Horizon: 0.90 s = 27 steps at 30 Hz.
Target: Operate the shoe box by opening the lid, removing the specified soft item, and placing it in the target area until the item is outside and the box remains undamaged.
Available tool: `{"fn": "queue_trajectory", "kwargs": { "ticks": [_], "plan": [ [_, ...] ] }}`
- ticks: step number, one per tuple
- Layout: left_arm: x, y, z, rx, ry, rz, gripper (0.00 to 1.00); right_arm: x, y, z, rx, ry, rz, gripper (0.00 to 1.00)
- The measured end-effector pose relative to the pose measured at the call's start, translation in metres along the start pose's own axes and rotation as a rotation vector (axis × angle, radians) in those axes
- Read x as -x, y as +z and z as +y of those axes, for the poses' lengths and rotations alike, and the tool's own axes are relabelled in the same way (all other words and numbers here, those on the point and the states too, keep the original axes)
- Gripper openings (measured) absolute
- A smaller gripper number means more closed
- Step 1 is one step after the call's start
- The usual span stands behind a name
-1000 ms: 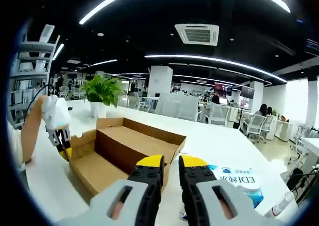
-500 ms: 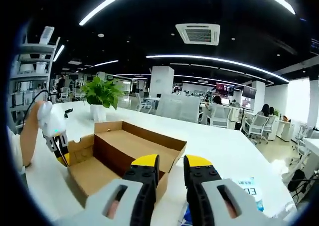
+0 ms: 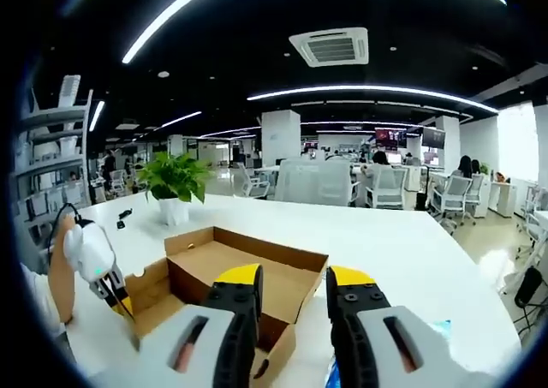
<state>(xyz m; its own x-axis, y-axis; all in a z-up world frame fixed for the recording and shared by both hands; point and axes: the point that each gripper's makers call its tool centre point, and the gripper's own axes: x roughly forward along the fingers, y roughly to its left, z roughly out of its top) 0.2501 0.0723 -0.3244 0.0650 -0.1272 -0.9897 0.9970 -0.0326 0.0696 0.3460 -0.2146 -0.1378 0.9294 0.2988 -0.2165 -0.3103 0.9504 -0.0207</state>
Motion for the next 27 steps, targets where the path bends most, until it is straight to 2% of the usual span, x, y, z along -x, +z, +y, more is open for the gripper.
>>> {"fn": "queue_trajectory", "kwargs": {
  "ticks": [2, 4, 6, 8, 10, 12, 13, 16, 20, 21, 24, 27],
  "plan": [
    [0.0, 0.0, 0.0, 0.001, -0.001, -0.002, 0.02, -0.007, 0.001, -0.002, 0.018, -0.007, 0.006, 0.29],
    [0.0, 0.0, 0.0, 0.0, -0.001, 0.0, 0.02, -0.016, -0.003, -0.006, 0.058, -0.005, 0.092, 0.28],
    [0.0, 0.0, 0.0, 0.001, -0.001, 0.002, 0.02, -0.021, 0.002, -0.012, 0.092, -0.029, 0.12, 0.28],
    [0.0, 0.0, 0.0, -0.002, 0.003, 0.006, 0.02, -0.021, 0.013, -0.012, 0.11, -0.027, 0.108, 0.28],
    [0.0, -0.001, 0.0, -0.002, 0.003, 0.006, 0.02, -0.019, 0.012, -0.011, 0.111, -0.028, 0.117, 0.27],
    [0.001, -0.001, 0.0, -0.001, 0.003, 0.006, 0.02, -0.021, 0.007, -0.008, 0.103, -0.021, 0.119, 0.27],
    [0.001, -0.001, 0.001, -0.001, 0.003, 0.005, 0.02, -0.022, 0.0, -0.006, 0.112, -0.016, 0.144, 0.27],
    [0.001, -0.001, 0.001, -0.002, 0.004, 0.006, 0.03, -0.027, -0.024, -0.004, 0.208, -0.019, 0.232, 0.24],
    [0.001, -0.001, 0.001, -0.002, 0.005, 0.005, 0.03, -0.036, -0.021, -0.004, 0.29, -0.073, 0.209, 0.29],
    [0.001, -0.001, 0.001, -0.001, 0.004, 0.005, 0.03, -0.039, -0.02, -0.001, 0.306, -0.068, 0.209, 0.3],
    [0.001, -0.001, 0.001, -0.002, 0.004, 0.006, 0.03, -0.048, -0.02, 0.0, 0.309, -0.066, 0.233, 0.31],
    [0.001, -0.001, 0.001, -0.002, 0.004, 0.007, 0.03, -0.058, -0.02, -0.002, 0.257, -0.046, 0.252, 0.31]
  ]
}}
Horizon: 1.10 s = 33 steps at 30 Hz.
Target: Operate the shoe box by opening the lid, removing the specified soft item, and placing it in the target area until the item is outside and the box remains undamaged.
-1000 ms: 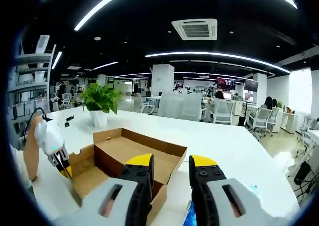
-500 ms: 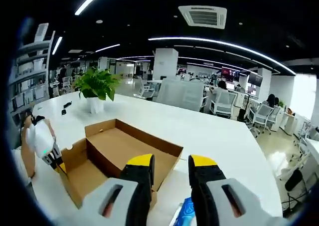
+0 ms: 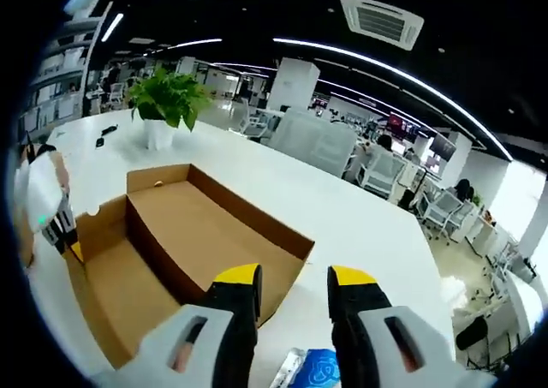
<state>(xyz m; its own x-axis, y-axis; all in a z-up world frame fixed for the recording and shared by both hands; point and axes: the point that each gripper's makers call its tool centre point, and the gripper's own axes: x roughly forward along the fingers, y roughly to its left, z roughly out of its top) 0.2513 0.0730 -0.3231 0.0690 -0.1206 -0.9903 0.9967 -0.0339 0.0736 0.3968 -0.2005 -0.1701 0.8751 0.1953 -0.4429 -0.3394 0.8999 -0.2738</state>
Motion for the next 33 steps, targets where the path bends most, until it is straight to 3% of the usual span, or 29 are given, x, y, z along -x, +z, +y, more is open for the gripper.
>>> {"fn": "queue_trajectory", "kwargs": {
  "ticks": [2, 4, 8, 15, 21, 27, 33],
  "plan": [
    [0.0, 0.0, 0.0, 0.001, 0.0, -0.001, 0.03, -0.008, -0.002, -0.003, -0.074, 0.02, 0.019, 0.31],
    [0.0, 0.0, 0.0, 0.0, -0.001, -0.002, 0.03, -0.014, -0.005, -0.007, -0.089, 0.027, 0.03, 0.3],
    [0.0, 0.0, -0.001, 0.001, 0.0, 0.001, 0.03, -0.019, -0.011, -0.015, -0.037, -0.02, 0.061, 0.26],
    [-0.001, 0.0, -0.001, 0.005, -0.008, 0.012, 0.02, -0.032, -0.007, -0.007, -0.034, 0.003, 0.08, 0.29],
    [-0.001, 0.0, -0.001, 0.004, -0.001, 0.012, 0.02, -0.046, -0.012, -0.012, -0.21, 0.024, 0.082, 0.33],
    [-0.001, -0.001, -0.001, 0.006, -0.004, 0.014, 0.02, -0.054, -0.026, -0.02, -0.288, 0.02, 0.12, 0.3],
    [-0.001, -0.001, -0.001, 0.004, 0.002, 0.012, 0.02, -0.063, -0.026, -0.02, -0.29, -0.008, 0.136, 0.3]
  ]
}}
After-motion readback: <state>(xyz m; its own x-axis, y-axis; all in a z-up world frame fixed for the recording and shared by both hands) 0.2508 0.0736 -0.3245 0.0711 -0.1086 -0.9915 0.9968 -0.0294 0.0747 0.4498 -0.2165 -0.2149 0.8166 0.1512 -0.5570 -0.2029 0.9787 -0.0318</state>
